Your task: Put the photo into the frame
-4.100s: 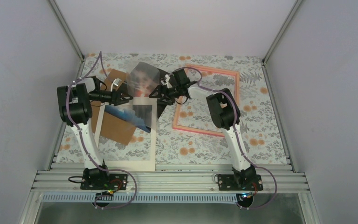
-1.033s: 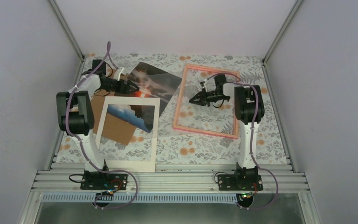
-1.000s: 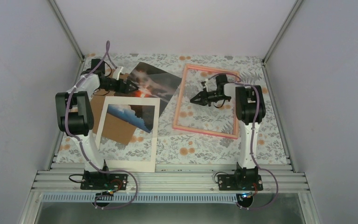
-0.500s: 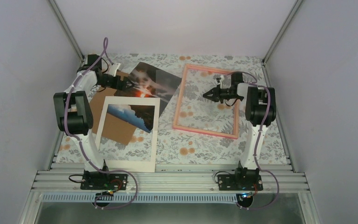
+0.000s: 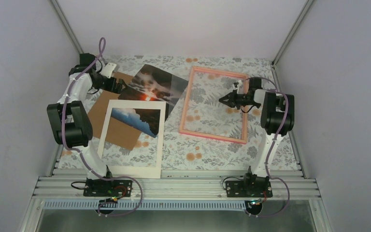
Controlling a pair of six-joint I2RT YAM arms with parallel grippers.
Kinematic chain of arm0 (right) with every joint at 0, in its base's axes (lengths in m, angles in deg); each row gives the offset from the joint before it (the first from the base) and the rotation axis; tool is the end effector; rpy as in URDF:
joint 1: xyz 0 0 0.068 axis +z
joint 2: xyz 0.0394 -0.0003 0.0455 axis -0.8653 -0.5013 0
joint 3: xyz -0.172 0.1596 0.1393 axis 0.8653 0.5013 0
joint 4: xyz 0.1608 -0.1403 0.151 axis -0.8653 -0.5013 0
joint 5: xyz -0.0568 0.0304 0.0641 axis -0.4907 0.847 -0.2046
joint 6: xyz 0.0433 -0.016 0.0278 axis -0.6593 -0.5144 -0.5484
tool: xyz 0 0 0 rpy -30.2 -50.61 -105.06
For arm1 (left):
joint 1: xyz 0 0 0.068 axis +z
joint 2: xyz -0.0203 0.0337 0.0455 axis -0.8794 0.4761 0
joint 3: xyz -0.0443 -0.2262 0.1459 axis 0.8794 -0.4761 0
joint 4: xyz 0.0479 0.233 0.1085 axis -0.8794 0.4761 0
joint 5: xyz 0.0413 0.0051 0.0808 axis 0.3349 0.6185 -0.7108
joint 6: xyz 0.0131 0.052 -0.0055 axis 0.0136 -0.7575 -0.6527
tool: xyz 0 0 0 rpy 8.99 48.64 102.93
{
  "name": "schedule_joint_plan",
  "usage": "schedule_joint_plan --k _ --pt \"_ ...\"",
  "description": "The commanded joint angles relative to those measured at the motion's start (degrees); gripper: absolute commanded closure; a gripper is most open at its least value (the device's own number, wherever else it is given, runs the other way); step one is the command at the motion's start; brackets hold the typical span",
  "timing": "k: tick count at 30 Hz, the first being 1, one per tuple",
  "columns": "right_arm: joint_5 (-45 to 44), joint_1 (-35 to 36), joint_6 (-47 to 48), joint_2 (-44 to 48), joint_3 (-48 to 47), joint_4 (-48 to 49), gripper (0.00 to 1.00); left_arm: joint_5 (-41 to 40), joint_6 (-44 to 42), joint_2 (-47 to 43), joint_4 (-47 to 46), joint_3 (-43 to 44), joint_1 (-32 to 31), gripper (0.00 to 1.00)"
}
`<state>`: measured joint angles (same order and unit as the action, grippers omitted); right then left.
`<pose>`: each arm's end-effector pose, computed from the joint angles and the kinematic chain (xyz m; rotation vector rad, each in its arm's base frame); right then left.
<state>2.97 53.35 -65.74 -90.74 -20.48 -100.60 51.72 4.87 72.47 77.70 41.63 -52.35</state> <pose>0.4064 -0.0161 0.1106 0.1521 2.4916 1.4232 0.3880 0.0451 0.2495 0.4622 2.4859 -0.4821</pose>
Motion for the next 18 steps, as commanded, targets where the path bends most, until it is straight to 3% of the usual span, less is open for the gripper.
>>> schedule_joint_plan --k 1,18 --pt "-3.7 -1.6 -0.58 3.18 1.6 2.66 0.96 -1.98 -0.37 0.41 1.06 3.29 0.86 0.0" --pt "-7.36 -4.37 2.19 4.73 3.67 1.09 0.96 -0.62 0.79 3.97 0.86 6.73 0.81 0.0"
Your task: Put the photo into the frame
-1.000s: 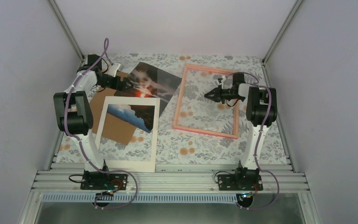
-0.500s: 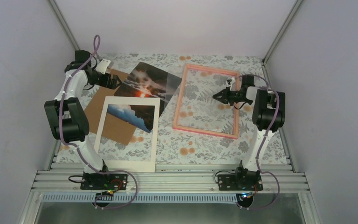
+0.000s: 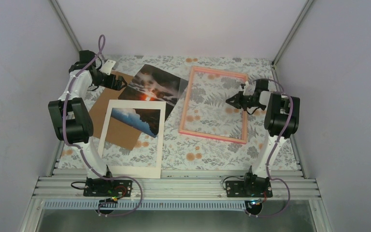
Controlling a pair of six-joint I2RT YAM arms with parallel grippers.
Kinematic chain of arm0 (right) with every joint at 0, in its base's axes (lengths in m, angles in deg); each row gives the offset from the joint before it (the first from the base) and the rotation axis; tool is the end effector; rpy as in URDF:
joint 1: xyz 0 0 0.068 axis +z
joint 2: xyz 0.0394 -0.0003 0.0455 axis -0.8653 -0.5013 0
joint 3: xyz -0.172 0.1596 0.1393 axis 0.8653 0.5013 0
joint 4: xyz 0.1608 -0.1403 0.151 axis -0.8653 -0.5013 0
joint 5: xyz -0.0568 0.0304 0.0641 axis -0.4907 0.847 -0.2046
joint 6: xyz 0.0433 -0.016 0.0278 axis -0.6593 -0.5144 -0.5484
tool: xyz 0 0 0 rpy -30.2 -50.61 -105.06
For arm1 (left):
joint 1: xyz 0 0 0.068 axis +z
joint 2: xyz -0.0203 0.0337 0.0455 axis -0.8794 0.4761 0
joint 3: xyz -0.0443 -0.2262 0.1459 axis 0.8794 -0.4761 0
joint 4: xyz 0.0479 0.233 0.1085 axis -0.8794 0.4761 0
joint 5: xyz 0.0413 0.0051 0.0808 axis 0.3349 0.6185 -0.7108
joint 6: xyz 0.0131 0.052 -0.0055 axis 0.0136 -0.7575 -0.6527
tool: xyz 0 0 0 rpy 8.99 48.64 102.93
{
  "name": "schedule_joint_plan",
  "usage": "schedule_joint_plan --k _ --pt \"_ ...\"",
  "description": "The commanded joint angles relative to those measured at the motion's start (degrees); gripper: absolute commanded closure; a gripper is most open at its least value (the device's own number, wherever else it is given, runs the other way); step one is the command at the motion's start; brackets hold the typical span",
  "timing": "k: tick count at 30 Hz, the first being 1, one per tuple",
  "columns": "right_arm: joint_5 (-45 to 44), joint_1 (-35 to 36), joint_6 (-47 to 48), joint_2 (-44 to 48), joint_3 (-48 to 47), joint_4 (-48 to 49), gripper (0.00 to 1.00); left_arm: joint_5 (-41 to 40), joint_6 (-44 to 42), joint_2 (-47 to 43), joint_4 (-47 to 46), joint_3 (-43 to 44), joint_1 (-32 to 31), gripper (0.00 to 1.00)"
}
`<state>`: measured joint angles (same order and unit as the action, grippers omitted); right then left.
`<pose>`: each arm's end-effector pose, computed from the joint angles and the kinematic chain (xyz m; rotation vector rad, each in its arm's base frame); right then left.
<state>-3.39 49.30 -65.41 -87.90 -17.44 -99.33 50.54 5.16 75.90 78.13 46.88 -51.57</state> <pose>0.3951 -0.0453 0.1143 0.2557 2.5052 1.2431 0.4050 0.0541 0.2535 0.4387 2.4777 -0.4410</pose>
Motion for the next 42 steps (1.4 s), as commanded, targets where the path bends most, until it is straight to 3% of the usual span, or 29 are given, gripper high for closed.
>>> schedule_joint_plan --k 1,25,42 --pt "-1.38 -0.31 2.28 1.88 0.39 -0.65 0.96 0.73 0.5 0.54 0.38 1.47 0.02 0.0" --pt "-3.0 -0.35 10.07 1.62 -5.66 -12.98 0.96 1.22 0.86 1.72 0.21 1.83 0.02 0.0" --pt "4.49 -0.43 7.2 3.2 -6.98 -17.8 0.96 1.76 1.21 2.32 0.21 2.12 0.01 0.0"
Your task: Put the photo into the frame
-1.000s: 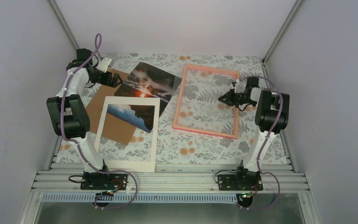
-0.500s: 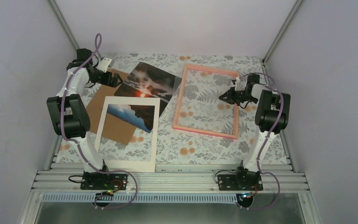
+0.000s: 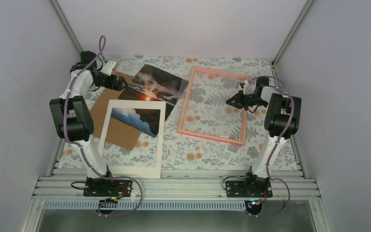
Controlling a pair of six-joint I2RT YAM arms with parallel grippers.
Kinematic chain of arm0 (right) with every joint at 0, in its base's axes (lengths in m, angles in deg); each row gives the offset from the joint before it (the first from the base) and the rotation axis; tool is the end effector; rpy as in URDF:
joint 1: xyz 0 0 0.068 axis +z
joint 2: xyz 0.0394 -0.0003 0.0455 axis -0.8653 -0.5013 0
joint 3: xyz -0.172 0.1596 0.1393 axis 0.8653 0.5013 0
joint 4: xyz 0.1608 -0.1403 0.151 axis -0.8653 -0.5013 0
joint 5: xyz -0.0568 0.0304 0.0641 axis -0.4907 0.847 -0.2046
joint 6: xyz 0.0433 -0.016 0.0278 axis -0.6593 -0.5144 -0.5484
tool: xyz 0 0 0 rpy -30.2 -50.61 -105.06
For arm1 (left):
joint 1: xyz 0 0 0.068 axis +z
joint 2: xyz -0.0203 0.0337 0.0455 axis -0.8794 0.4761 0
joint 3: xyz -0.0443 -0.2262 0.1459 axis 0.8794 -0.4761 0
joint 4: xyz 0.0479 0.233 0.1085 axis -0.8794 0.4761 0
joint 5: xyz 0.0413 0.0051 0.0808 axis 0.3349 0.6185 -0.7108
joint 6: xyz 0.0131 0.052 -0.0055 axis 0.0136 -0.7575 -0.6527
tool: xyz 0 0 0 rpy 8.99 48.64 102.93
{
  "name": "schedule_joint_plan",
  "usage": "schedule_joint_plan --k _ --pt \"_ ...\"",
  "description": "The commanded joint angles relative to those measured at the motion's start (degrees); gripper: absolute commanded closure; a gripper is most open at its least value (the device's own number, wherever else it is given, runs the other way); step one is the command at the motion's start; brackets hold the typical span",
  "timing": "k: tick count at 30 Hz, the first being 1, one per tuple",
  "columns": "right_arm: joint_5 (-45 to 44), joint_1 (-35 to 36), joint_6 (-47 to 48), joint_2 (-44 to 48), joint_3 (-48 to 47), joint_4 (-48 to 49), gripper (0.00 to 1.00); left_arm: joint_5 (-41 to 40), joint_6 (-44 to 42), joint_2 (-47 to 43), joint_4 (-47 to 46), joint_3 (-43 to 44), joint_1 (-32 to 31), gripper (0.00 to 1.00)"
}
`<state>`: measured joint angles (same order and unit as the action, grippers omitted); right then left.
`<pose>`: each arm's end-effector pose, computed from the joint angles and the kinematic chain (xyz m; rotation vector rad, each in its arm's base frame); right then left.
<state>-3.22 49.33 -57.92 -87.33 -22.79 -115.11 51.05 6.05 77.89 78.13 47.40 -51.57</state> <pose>0.3905 -0.0442 0.1332 0.2062 2.6021 1.2749 0.4106 0.0548 0.2428 0.4168 2.5012 -0.4715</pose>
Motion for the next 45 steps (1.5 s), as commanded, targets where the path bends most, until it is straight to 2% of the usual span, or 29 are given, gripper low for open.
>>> schedule_joint_plan --k 1,14,27,45 --pt "4.45 -0.51 -0.31 2.73 -1.63 -2.14 0.96 1.24 0.31 0.29 0.21 1.5 0.02 0.0" --pt "9.05 -3.35 0.3 3.25 -0.74 -3.62 0.96 1.21 0.28 -0.26 0.4 0.78 0.02 0.0" --pt "0.49 -3.34 3.93 1.98 0.22 -2.84 0.96 0.9 0.4 0.08 0.25 1.04 -0.33 0.0" --pt "-3.41 -3.33 6.39 2.58 1.59 -4.25 0.96 0.65 0.4 0.53 0.21 1.18 -0.46 0.0"
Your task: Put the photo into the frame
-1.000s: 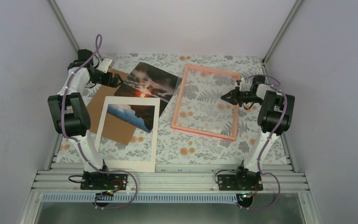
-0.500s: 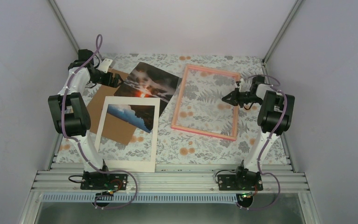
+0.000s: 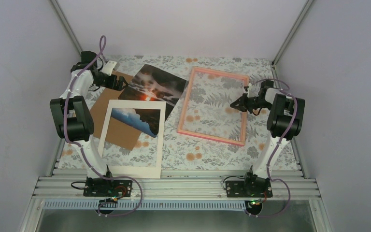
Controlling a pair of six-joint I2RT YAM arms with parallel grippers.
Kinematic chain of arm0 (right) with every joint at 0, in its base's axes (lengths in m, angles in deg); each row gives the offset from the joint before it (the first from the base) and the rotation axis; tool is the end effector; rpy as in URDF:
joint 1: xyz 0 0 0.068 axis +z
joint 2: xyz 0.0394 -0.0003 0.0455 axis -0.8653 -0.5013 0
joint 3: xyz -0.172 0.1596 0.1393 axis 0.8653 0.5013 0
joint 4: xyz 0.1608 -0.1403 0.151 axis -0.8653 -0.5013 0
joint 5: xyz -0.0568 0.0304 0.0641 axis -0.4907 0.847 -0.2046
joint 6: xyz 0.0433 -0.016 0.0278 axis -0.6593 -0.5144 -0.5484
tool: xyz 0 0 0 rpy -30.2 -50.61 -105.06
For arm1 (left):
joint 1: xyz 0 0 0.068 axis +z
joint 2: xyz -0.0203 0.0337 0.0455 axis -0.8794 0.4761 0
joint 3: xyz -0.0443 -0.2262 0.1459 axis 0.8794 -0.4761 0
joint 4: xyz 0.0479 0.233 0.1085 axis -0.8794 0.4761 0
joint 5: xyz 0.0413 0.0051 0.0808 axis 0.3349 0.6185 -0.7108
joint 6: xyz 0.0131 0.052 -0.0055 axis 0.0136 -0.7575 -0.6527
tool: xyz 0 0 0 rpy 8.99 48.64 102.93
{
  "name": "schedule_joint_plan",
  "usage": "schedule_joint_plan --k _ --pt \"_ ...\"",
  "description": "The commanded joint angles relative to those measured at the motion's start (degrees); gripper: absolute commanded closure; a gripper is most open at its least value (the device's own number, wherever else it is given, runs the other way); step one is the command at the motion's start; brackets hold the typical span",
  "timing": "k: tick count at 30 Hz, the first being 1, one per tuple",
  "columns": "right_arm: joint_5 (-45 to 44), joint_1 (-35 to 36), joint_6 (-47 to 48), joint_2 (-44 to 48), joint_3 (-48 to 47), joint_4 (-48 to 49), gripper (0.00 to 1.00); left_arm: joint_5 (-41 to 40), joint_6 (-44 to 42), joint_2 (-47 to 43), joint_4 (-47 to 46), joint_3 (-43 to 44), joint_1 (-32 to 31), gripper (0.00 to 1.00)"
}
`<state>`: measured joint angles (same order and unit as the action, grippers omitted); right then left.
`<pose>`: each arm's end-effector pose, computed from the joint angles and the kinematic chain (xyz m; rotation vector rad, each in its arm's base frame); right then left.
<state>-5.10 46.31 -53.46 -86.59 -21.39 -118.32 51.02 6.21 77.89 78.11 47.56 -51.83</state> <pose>0.3772 -0.0629 0.1303 0.2238 2.6318 1.2230 0.4112 0.0530 0.2436 0.4196 2.4991 -0.4721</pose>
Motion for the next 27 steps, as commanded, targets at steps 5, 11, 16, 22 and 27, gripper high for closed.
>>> schedule_joint_plan --k 5,11,16,22,27 --pt "-2.69 -0.35 2.46 1.99 0.2 -1.68 0.96 0.73 0.25 0.45 0.23 0.97 -0.16 0.0" --pt "-4.0 -0.43 2.72 1.99 0.15 -1.98 0.96 0.65 0.33 0.41 0.23 0.88 -0.21 0.0" --pt "-4.22 -0.71 2.88 2.13 -0.4 -2.8 0.96 0.51 0.25 0.28 0.18 0.69 -0.25 0.0" --pt "-0.53 -1.29 2.38 2.35 -1.43 -4.32 0.96 0.53 0.33 0.27 0.23 0.62 -0.25 0.0" --pt "1.36 -1.27 2.09 2.52 -2.07 -5.39 0.96 0.59 0.33 0.58 0.14 0.87 -0.4 0.0"
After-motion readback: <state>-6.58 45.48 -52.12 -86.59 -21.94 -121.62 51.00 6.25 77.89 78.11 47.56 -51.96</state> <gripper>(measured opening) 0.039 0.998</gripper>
